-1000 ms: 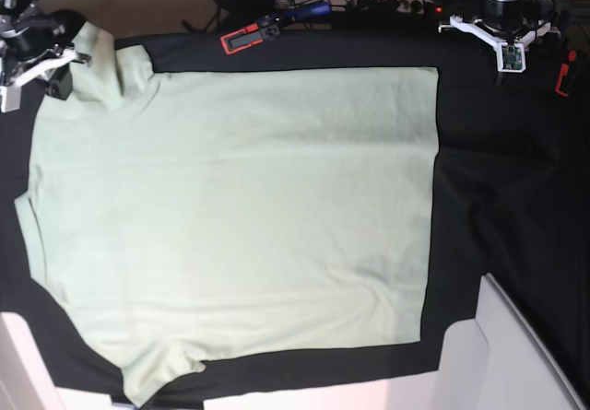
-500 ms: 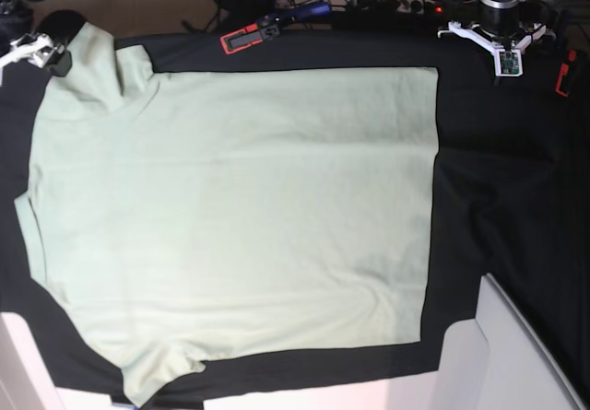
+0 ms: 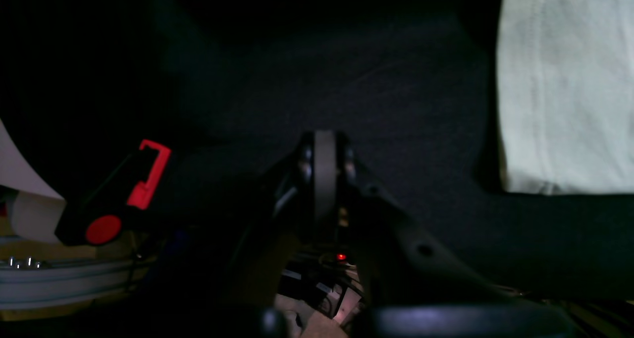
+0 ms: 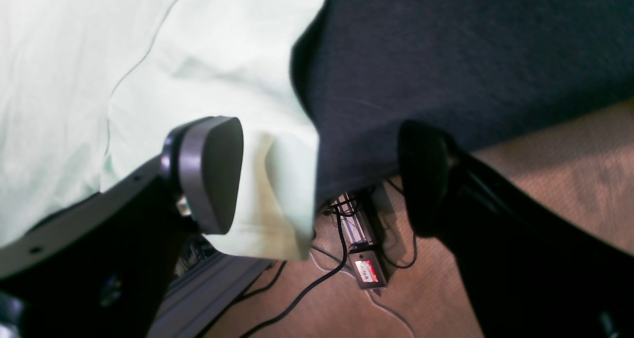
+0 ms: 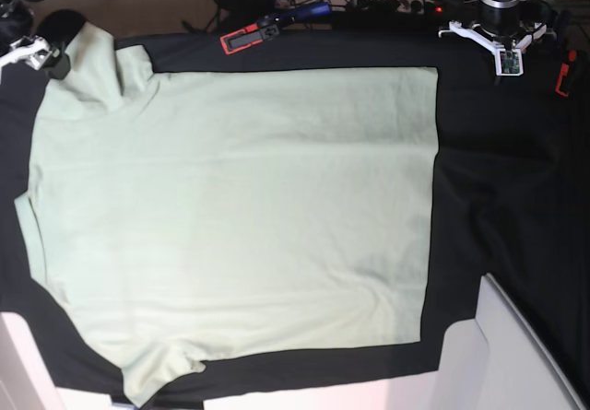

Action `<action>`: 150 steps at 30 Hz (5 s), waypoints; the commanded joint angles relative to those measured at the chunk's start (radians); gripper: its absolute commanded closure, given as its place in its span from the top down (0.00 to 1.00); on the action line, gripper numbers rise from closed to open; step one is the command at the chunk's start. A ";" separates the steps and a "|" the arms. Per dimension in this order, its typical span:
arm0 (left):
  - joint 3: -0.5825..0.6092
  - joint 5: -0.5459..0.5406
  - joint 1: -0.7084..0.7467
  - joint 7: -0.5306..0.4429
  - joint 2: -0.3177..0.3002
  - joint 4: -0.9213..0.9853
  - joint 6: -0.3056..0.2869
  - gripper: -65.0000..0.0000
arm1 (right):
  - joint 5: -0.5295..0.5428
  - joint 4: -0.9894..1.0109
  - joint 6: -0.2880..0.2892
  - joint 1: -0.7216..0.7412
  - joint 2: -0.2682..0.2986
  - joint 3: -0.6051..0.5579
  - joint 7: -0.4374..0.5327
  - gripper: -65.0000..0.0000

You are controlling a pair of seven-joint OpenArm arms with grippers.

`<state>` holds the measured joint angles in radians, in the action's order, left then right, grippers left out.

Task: Fold the T-shirt properly
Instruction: 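Lower both grippers to the shoulder edge of the green T-shirt, then pinch the shirt's shoulder edge with both grippers and lift it, then carry the held edge over the shirt body with both grippers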

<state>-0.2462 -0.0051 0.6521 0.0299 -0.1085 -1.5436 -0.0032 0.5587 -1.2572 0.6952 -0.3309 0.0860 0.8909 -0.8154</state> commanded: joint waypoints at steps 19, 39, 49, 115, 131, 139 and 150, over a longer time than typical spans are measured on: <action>-0.005 -0.003 0.004 -0.022 -0.006 -0.019 0.009 0.01 | -0.001 -0.008 0.003 -0.073 -0.050 -0.117 -0.037 0.72; -0.002 -0.232 0.002 -0.020 -0.012 -0.011 0.007 0.52 | -0.002 -0.005 0.003 -0.076 -0.047 -0.198 -0.032 0.01; 0.064 -0.373 -0.021 -0.018 -0.038 0.101 -0.080 0.63 | -0.006 -0.002 0.003 -0.063 -0.044 -0.200 -0.037 0.00; 0.279 -0.442 0.027 -0.020 -0.040 -0.019 -0.111 0.00 | -0.007 -0.203 0.003 -0.092 -0.005 -0.200 -0.135 0.00; 0.196 -0.447 0.111 -0.018 -0.081 -0.183 -0.108 0.00 | -0.007 -0.318 0.003 -0.087 0.011 -0.200 -0.140 0.00; 0.146 -0.447 0.105 -0.018 -0.082 -0.182 -0.108 0.00 | -0.007 -0.324 0.003 -0.037 0.047 -0.200 -0.181 0.00; 0.147 -0.447 0.048 0.124 -0.081 -0.215 -0.108 0.00 | -0.006 -0.324 0.003 0.046 0.067 -0.200 -0.270 0.00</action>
<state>-0.0921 -0.4465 0.7033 0.1913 -0.1822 -1.7332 -0.1127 0.5396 -1.5623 0.6914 -0.2882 0.1383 0.6868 -1.0943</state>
